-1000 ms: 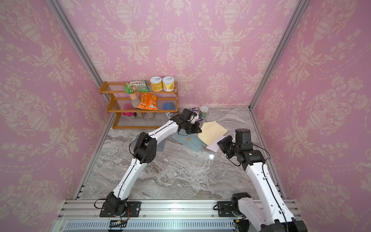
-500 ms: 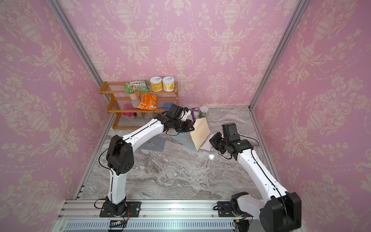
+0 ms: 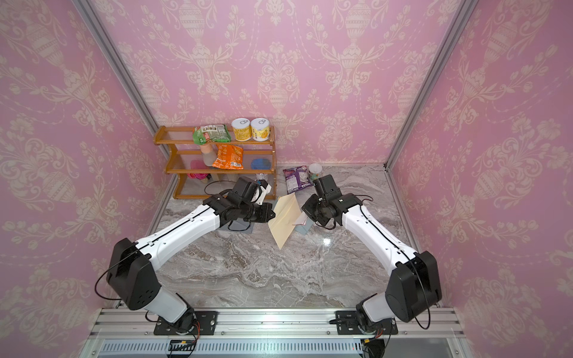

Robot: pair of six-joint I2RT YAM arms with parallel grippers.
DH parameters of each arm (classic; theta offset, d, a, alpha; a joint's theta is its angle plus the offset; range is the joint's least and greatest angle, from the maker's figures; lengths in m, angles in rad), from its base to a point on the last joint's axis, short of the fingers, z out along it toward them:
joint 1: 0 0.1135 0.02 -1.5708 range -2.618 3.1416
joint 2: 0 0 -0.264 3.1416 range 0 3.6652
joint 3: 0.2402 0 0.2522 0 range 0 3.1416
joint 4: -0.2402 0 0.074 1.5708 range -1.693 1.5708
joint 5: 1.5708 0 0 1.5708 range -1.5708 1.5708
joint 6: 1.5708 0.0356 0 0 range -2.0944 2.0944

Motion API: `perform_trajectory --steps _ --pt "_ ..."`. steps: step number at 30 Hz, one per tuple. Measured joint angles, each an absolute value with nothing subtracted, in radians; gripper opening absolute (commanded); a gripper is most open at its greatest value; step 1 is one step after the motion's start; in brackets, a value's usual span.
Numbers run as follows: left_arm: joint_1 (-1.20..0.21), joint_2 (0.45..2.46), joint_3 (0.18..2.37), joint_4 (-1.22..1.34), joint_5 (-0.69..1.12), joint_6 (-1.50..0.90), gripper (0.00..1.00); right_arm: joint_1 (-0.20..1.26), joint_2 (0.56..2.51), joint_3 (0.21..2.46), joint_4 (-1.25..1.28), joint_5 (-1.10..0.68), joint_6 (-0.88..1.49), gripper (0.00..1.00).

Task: Fold the letter paper in half and place it into the envelope
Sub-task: Pick up the envelope from the center of the board, then place the letter paper in the envelope.

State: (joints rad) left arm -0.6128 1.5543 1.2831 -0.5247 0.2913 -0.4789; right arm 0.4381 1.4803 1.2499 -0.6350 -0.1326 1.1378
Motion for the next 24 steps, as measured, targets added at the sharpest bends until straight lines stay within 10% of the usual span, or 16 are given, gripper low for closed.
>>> perform_trajectory --steps 24 --pt "-0.613 1.366 1.066 -0.52 0.176 -0.357 0.0 0.623 1.756 1.504 -0.616 -0.149 1.284 0.0"
